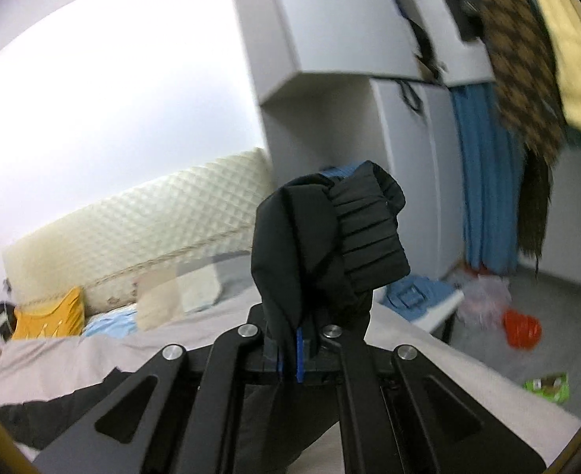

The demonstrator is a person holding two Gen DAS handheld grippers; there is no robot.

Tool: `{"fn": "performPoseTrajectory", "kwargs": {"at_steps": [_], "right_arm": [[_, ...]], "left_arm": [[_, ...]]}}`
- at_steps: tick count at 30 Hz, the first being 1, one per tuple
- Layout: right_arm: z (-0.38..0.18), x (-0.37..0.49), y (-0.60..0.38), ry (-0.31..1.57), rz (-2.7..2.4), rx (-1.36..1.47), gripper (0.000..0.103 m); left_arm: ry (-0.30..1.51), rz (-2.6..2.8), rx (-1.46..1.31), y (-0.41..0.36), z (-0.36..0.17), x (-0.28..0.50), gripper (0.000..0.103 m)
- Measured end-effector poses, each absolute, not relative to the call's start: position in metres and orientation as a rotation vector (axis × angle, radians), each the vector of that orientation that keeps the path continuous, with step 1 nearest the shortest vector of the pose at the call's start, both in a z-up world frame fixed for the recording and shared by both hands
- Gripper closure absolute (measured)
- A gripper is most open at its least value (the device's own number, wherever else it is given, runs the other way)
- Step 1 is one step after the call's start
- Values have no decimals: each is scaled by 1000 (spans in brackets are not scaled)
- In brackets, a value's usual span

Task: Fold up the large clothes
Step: 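Fold the held sleeve across the jacket body and open the right tool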

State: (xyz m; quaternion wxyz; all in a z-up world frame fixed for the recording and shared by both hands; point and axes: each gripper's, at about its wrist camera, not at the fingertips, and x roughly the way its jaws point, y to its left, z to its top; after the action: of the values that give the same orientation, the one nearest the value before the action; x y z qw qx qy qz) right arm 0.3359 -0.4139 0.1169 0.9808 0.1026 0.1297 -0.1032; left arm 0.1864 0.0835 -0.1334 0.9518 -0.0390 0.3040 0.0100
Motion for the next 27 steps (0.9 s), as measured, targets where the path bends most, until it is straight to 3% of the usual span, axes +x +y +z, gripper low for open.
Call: {"fn": "performPoseTrajectory", "kwargs": {"at_steps": [6,14,19,23,27], "right_arm": [[133,338,-319,249,-104,139,99],[99,350,-206,280,80,102,97],[45,359,-131,354,208,114,96],[-23,361,-59,454,295,-15,96],[-92,368,-21,571,341,45,96]], "left_arm": [[610,-21,-73,86,-132,174,1],[572,21,-50,114,-118,171,1],[562,81,-144,154,-116,171,1],[561,104,-213,178,-118,173,1],[573,114,-225,185,-124,178,1]]}}
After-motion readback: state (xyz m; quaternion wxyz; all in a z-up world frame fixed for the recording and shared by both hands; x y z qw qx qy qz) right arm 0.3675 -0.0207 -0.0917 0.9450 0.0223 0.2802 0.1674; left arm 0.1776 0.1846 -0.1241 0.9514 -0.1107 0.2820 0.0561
